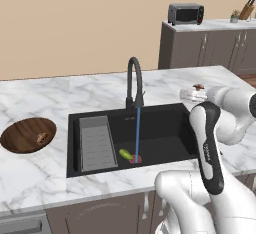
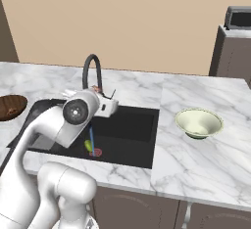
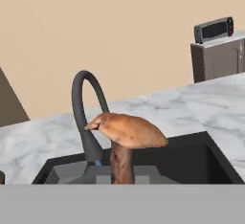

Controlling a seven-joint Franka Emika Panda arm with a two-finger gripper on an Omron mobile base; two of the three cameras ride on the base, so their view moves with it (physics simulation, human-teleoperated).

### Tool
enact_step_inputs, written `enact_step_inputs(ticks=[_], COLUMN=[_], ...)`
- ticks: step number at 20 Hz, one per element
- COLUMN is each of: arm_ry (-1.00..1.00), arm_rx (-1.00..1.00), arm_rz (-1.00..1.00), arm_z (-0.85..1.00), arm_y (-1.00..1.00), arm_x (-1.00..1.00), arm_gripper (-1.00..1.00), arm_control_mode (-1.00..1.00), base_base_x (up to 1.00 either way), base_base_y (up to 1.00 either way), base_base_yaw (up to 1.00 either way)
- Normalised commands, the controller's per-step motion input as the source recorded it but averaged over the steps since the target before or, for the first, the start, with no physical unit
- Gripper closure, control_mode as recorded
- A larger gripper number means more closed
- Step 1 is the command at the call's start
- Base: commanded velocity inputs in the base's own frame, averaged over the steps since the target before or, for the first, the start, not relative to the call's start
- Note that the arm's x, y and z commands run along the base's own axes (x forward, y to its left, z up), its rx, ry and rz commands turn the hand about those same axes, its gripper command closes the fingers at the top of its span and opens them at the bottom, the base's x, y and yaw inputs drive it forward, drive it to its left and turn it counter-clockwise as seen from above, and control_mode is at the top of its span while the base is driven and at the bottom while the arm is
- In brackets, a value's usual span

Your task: Pick the mushrooms from the sink and place them in one bowl. Place the mango in the other bowl. Then turn off the sink faucet.

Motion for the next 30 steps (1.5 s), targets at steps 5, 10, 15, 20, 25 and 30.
enact_step_inputs(ticks=[5,10,15,20,25,30], arm_ry=[0.20,0.05,0.00,0.00,0.01,0.00], arm_rx=[0.00,-0.03,-0.01,0.00,0.00,0.00], arm_rz=[0.01,0.01,0.06,0.21,0.23,0.16], arm_z=[0.26,-0.07,0.00,0.00,0.00,0.00], arm_y=[0.14,0.70,0.71,0.65,0.68,0.71], arm_x=[-0.62,-0.46,-0.48,-0.23,0.00,0.01], arm_gripper=[1.00,1.00,1.00,1.00,1.00,1.00], arm_control_mode=[-1.00,-1.00,-1.00,-1.00,-1.00,-1.00], base_base_x=[0.00,0.00,0.00,0.00,0.00,0.00], base_base_y=[0.00,0.00,0.00,0.00,0.00,0.00], base_base_yaw=[0.00,0.00,0.00,0.00,0.00,0.00])
